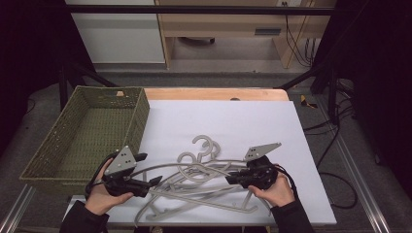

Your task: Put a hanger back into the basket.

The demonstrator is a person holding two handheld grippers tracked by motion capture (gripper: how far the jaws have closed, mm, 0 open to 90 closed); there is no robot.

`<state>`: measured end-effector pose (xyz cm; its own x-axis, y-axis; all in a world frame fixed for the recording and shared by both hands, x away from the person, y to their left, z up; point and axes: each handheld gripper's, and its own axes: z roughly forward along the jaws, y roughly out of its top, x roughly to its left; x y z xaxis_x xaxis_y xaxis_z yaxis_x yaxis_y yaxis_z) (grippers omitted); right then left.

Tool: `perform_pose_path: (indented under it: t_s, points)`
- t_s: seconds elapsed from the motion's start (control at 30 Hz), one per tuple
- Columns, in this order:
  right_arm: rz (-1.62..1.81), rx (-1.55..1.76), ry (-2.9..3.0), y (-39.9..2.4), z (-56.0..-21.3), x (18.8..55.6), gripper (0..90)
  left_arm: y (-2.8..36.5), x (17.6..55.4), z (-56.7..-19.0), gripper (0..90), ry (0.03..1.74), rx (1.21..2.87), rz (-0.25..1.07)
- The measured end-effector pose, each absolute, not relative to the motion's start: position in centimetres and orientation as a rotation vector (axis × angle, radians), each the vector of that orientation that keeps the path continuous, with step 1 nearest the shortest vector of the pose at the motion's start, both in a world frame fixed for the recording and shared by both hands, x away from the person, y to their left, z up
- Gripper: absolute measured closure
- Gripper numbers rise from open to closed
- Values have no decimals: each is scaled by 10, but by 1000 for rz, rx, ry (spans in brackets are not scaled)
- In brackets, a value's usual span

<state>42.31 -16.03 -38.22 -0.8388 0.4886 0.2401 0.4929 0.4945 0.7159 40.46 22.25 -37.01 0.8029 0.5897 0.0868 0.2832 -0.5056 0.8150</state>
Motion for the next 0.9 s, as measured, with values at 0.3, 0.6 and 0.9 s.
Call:
perform_pose_path:
  t_s: [0.3, 0.6, 0.9]
  points:
    - [-1266, -798, -2718, -150, -386, 422, 827, 205, 410, -384, 298, 609, 2284, 430]
    - [-1244, -749, -2718, -146, -385, 419, 826, 197, 408, -391, 535, 536, 2392, 452]
    - [-1238, -735, -2720, -145, -387, 419, 826, 193, 407, -395, 716, 495, 2453, 453]
